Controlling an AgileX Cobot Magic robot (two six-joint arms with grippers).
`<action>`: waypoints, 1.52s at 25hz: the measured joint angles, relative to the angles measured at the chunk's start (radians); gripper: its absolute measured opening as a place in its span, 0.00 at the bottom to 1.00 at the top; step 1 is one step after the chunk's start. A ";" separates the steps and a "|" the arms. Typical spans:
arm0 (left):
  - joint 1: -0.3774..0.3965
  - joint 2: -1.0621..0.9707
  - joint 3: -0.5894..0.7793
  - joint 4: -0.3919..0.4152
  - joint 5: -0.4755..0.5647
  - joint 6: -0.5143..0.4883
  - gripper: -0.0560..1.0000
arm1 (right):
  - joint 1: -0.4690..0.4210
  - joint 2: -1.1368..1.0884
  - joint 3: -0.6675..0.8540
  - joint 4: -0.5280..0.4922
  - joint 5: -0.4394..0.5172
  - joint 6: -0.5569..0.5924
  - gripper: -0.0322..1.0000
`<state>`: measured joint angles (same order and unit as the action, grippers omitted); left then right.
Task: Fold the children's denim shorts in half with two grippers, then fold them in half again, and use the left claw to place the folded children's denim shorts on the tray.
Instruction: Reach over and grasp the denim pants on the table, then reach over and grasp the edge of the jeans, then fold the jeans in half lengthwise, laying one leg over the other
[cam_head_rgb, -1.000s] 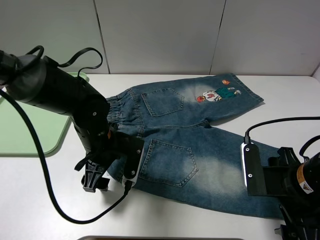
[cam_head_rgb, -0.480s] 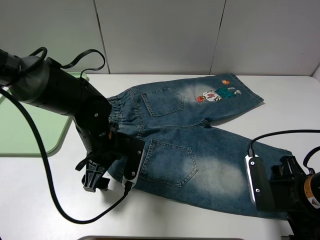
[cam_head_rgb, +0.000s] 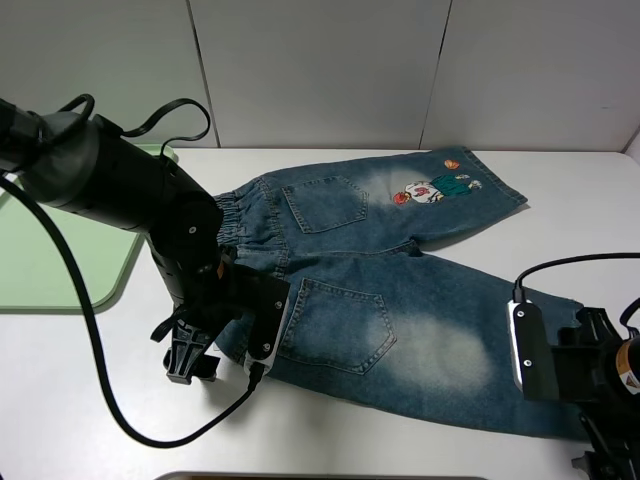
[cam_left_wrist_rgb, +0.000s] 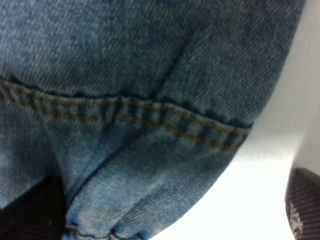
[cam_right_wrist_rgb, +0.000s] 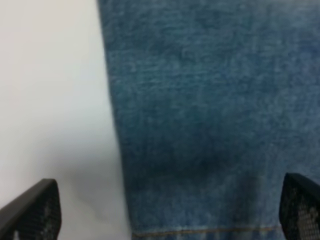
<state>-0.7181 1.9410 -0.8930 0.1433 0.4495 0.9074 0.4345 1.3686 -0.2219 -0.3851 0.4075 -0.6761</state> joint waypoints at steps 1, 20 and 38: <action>0.000 0.000 0.000 0.000 0.000 0.000 0.88 | 0.000 0.010 -0.001 0.004 -0.001 -0.002 0.67; 0.000 0.000 0.000 0.004 -0.009 0.001 0.76 | 0.000 0.190 -0.049 0.007 -0.021 -0.059 0.49; 0.000 0.000 -0.003 0.009 -0.012 0.001 0.09 | 0.000 0.190 -0.050 -0.005 -0.109 -0.058 0.01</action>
<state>-0.7181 1.9413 -0.8961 0.1526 0.4371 0.9084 0.4345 1.5584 -0.2718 -0.3896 0.2985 -0.7340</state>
